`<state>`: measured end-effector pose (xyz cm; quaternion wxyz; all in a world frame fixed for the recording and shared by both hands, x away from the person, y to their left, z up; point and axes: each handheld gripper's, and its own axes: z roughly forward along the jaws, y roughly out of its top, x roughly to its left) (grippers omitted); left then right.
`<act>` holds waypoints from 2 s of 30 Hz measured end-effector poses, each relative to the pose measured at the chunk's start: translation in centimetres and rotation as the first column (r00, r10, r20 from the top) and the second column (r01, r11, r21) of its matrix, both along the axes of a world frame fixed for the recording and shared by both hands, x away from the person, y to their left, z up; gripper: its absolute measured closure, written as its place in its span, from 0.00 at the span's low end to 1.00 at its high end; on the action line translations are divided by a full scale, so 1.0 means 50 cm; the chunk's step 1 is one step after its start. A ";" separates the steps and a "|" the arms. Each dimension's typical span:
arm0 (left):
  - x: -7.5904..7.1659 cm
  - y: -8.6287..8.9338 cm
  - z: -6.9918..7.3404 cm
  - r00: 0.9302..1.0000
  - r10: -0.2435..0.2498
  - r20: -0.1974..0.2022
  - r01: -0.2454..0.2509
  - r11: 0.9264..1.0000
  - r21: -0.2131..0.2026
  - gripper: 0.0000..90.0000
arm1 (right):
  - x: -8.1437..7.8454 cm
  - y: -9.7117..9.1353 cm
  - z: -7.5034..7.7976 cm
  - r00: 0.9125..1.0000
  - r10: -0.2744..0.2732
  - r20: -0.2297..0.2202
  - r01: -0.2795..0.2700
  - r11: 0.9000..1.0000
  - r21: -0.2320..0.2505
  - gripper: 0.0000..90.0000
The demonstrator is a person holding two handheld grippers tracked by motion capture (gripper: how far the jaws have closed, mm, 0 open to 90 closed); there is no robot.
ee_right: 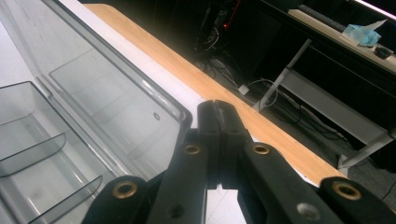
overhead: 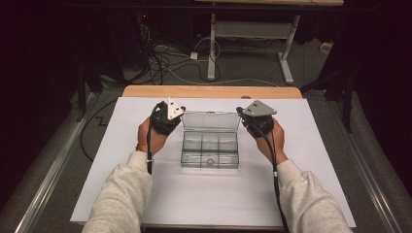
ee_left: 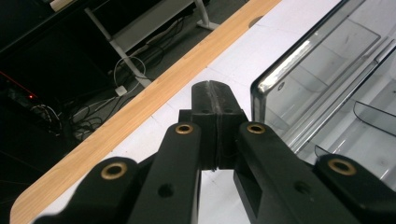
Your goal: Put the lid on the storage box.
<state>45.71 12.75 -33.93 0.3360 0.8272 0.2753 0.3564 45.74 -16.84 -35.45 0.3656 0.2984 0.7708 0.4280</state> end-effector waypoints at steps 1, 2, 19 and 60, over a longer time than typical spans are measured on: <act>-0.002 0.000 -0.001 1.000 0.000 0.001 0.000 1.000 -0.001 0.97 | -0.002 0.000 -0.001 1.000 0.002 0.004 -0.002 1.000 -0.003 1.00; -0.004 0.000 -0.002 1.000 -0.001 0.004 0.001 1.000 -0.001 0.97 | -0.005 0.000 -0.002 1.000 0.000 0.008 0.000 1.000 0.002 1.00; -0.037 0.006 -0.021 1.000 0.004 0.025 -0.003 0.999 -0.046 0.97 | -0.034 0.000 -0.022 1.000 0.001 0.018 -0.002 1.000 0.028 1.00; -0.111 -0.002 -0.072 0.994 0.049 0.098 -0.043 0.997 -0.064 0.97 | -0.107 0.007 -0.068 0.997 -0.027 0.074 0.023 0.999 0.049 1.00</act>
